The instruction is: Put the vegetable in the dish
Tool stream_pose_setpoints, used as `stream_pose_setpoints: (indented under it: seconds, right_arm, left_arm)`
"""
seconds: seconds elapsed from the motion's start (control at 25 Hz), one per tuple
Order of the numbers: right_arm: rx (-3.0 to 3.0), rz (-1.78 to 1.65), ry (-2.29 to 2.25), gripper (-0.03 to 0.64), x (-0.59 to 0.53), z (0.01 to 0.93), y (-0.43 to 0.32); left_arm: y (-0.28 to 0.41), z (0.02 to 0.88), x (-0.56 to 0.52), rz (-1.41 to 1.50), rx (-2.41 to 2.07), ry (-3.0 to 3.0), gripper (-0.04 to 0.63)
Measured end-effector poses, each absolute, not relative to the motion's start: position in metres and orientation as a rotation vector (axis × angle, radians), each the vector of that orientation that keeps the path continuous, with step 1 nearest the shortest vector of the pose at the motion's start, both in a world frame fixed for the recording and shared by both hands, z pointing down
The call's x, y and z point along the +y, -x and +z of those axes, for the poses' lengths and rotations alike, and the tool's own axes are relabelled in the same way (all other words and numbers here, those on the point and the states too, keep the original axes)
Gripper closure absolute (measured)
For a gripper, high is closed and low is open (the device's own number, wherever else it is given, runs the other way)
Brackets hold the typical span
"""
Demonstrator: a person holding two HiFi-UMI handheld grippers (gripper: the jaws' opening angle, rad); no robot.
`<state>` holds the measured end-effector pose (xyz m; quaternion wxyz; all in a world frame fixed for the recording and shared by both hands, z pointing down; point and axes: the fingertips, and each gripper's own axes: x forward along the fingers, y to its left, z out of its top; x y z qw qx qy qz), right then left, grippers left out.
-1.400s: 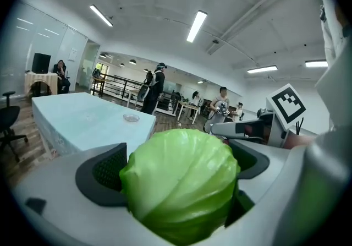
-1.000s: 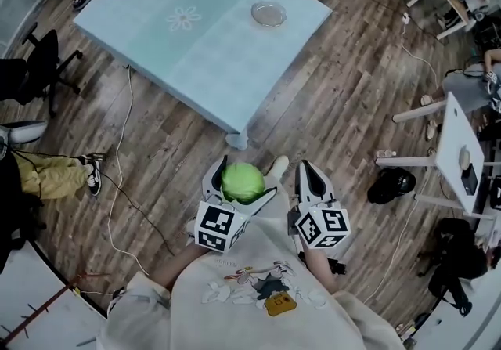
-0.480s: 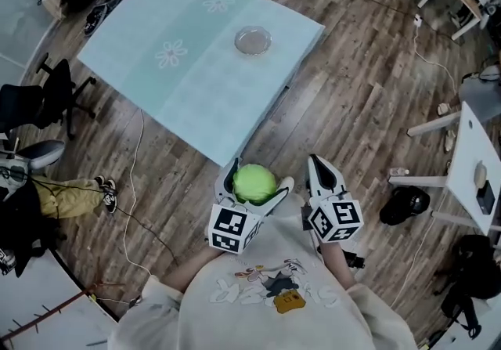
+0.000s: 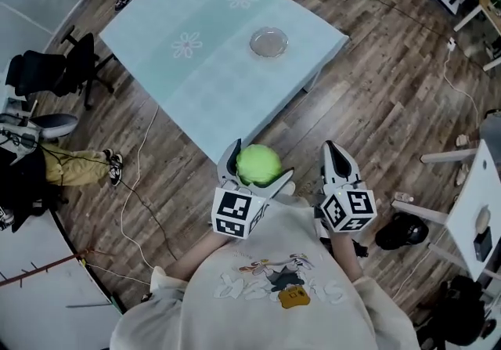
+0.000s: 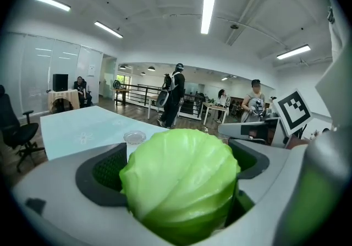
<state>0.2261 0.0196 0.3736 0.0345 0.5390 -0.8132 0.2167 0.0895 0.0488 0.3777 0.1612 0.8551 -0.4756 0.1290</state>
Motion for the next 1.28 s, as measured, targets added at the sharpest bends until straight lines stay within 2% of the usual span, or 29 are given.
stream_pose_setpoints:
  seconds: [0.52,1.28]
  right_arm:
    - [-2.507,0.588,-1.541,0.595,-0.034,0.376,-0.213]
    - [-2.471,0.572,-1.447,0.595,-0.202,0.408,-0.179]
  left_arm:
    - [-0.093,0.394,-0.019,0.353,-1.357,-2.408,0.012]
    - [-0.073,0.438,-0.191,0.414,-1.308,-2.386,0.012]
